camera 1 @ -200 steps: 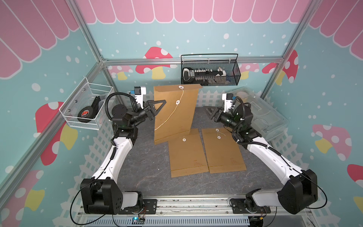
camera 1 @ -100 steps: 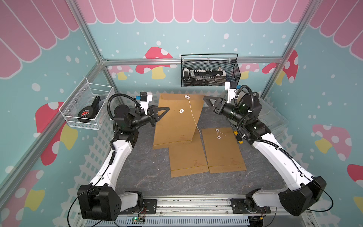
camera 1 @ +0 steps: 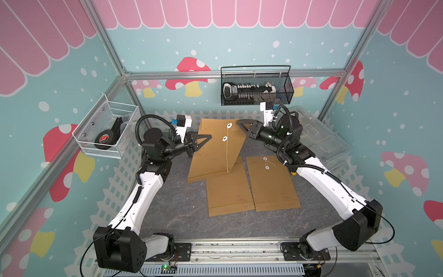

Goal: Close the mouth of the file bag
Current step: Close the file bag.

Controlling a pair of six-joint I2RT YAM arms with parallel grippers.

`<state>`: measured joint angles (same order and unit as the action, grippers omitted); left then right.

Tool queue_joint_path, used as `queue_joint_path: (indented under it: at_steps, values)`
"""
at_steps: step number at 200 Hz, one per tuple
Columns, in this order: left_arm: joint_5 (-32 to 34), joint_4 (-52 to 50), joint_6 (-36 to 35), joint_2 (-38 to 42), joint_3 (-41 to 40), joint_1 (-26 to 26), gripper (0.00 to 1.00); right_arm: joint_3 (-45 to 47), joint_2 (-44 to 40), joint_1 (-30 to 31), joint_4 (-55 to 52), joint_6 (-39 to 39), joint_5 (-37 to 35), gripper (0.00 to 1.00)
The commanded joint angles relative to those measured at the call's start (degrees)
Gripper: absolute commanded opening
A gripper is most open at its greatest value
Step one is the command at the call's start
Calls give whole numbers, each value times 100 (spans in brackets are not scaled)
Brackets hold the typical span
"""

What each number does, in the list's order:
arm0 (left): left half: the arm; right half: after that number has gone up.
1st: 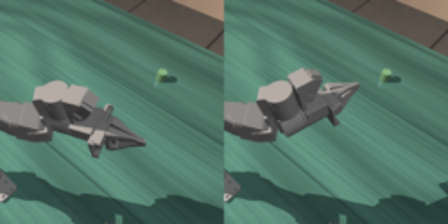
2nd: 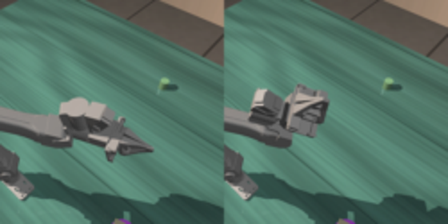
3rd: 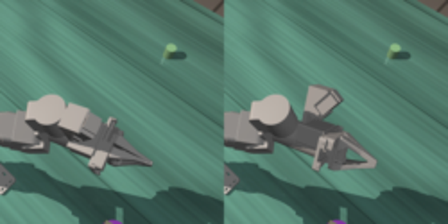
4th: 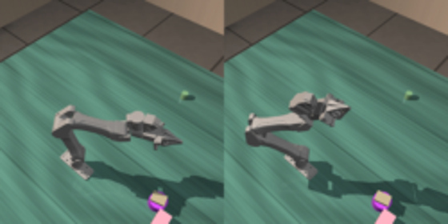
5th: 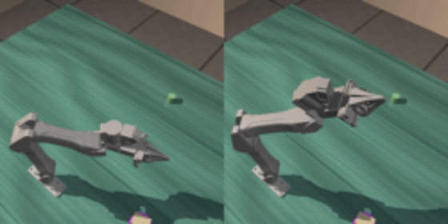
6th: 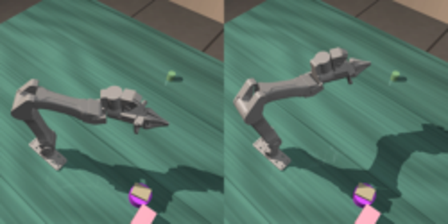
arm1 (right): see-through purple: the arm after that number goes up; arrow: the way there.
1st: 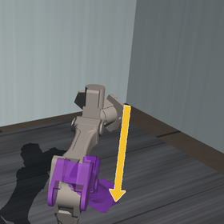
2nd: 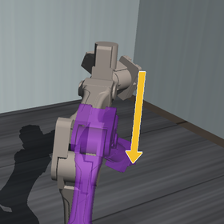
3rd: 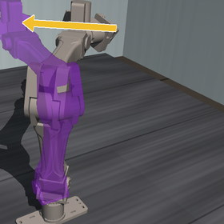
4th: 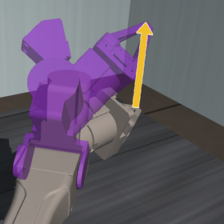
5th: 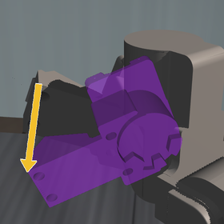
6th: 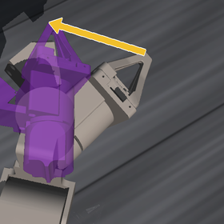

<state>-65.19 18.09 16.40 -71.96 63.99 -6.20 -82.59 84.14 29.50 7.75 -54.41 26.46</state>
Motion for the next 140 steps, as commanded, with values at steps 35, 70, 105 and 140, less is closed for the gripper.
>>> queue_joint_path:
  at_steps: [35, 70, 105, 140]
  values:
    - [65, 44, -104, 166, 158, -196, 0, 15, 311, 126, 596, -96, -79, 27]
    - [300, 67, -67, 156, 162, -189, 0, 50, 277, 137, 590, 40, -132, 27]
    - [721, 66, 70, 113, 195, -159, 0, 73, 248, 210, 561, 147, -95, 27]
    - [1406, 266, 679, 124, 258, 11, 0, 487, 14, 230, 600, 549, -373, 32]
